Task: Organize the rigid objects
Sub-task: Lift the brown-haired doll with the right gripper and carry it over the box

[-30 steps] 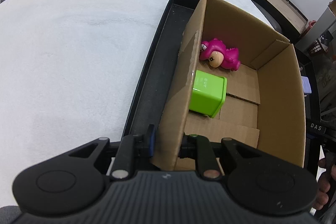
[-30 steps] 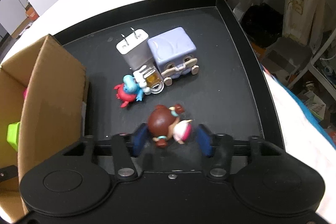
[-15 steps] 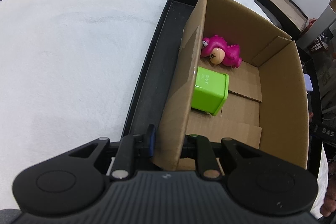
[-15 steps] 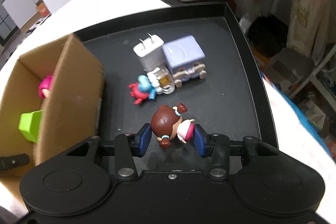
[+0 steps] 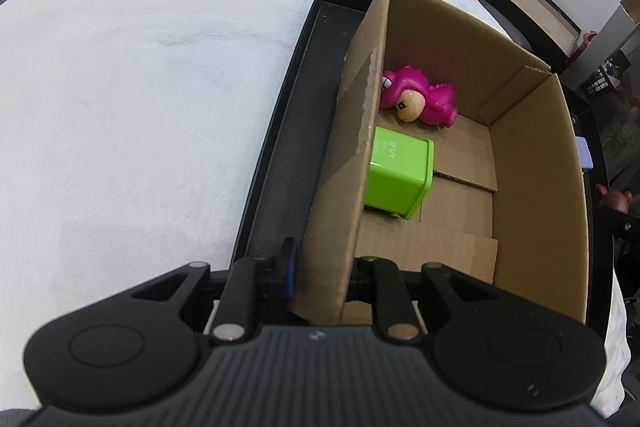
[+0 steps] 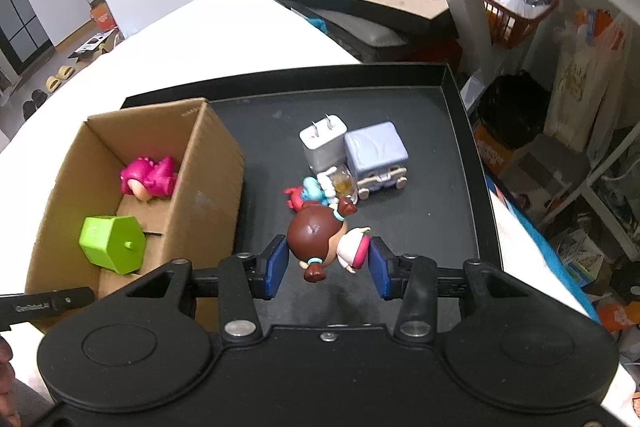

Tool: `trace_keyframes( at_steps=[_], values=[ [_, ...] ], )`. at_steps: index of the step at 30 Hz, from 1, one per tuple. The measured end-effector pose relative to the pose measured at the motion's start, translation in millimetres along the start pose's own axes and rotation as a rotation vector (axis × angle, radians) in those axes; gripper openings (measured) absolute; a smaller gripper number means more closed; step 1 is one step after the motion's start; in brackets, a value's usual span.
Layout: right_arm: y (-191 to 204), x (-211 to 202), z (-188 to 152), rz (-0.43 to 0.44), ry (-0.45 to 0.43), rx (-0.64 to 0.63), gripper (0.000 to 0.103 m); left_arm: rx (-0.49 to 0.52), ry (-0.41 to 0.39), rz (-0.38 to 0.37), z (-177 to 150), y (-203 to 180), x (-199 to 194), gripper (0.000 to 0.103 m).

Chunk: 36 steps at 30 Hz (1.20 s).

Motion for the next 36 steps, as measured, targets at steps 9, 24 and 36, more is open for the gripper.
trace_keyframes(
  at_steps=[9, 24, 36],
  values=[
    [23, -13, 3, 0.001, -0.017, -0.034, 0.043, 0.010, 0.011, -0.015, 0, -1, -1, 0.018],
    [81, -29, 21, 0.043, -0.062, -0.097, 0.043, -0.007, 0.027, -0.036, 4, 2, -9, 0.020],
    [124, -23, 26, 0.067, -0.065, -0.153, 0.043, -0.029, 0.006, -0.086, 14, 3, -20, 0.029]
  ],
)
Point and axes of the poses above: each gripper's, at about its wrist camera, not at the fingertips, and x roughly the way its jaws point, y to its left, z to its top, the point moved 7 cm from there along x, roughly the way its jaws point, and after that the axes turned 5 degrees about x, right-handed, at the moved point
